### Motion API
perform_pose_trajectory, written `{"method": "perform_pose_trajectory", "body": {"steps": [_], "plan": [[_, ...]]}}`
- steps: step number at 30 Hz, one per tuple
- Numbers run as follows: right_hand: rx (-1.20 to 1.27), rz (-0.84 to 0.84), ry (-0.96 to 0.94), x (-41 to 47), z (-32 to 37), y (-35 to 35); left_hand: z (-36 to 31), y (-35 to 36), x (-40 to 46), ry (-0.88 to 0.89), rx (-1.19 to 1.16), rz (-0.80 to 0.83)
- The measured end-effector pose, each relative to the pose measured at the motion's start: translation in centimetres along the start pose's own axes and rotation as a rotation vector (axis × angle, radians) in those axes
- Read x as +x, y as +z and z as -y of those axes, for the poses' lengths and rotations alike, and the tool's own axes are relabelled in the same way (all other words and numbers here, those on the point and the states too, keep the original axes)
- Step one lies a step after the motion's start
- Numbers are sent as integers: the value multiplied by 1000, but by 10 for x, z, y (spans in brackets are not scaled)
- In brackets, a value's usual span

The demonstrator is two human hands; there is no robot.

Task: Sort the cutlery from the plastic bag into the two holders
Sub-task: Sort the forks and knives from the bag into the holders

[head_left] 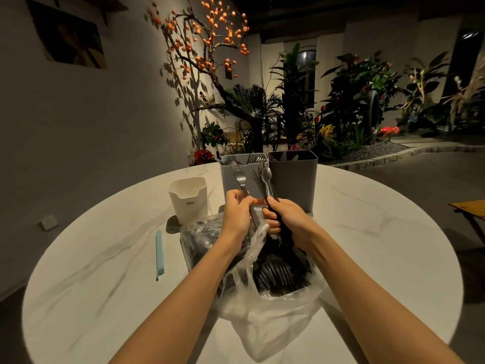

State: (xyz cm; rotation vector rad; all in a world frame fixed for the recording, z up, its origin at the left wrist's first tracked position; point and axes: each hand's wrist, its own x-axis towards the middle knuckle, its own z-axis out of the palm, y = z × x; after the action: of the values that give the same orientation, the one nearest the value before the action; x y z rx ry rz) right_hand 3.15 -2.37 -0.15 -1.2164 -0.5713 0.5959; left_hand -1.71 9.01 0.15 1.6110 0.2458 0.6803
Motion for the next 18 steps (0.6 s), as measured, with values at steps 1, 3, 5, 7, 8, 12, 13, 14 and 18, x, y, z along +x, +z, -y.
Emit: {"method": "perform_pose_trajectory", "body": {"steps": [1, 3, 5, 7, 8, 12, 13, 14, 18], "plan": [[-25, 8, -6, -1, 0, 1, 1, 1, 0, -1, 21, 9], [-104, 30, -22, -3, 0, 3, 3, 2, -1, 9, 65, 23], [-171, 28, -31, -3, -1, 3, 4, 3, -2, 20, 73, 18], [-220, 7, -46, -3, -2, 4, 5, 3, -3, 22, 63, 12], [-229, -1, -57, -3, -3, 5, 5, 3, -3, 24, 54, 5], [-83, -34, -73, -1, -4, 8, 3, 5, -4, 21, -17, -66], [-11, -32, -59, 0, -4, 8, 2, 5, -4, 7, -44, -77], [60, -16, -39, 0, -3, 8, 1, 4, -4, -12, -69, -76], [119, 32, 37, -1, 2, 5, 2, 0, -3, -49, -109, -42]]}}
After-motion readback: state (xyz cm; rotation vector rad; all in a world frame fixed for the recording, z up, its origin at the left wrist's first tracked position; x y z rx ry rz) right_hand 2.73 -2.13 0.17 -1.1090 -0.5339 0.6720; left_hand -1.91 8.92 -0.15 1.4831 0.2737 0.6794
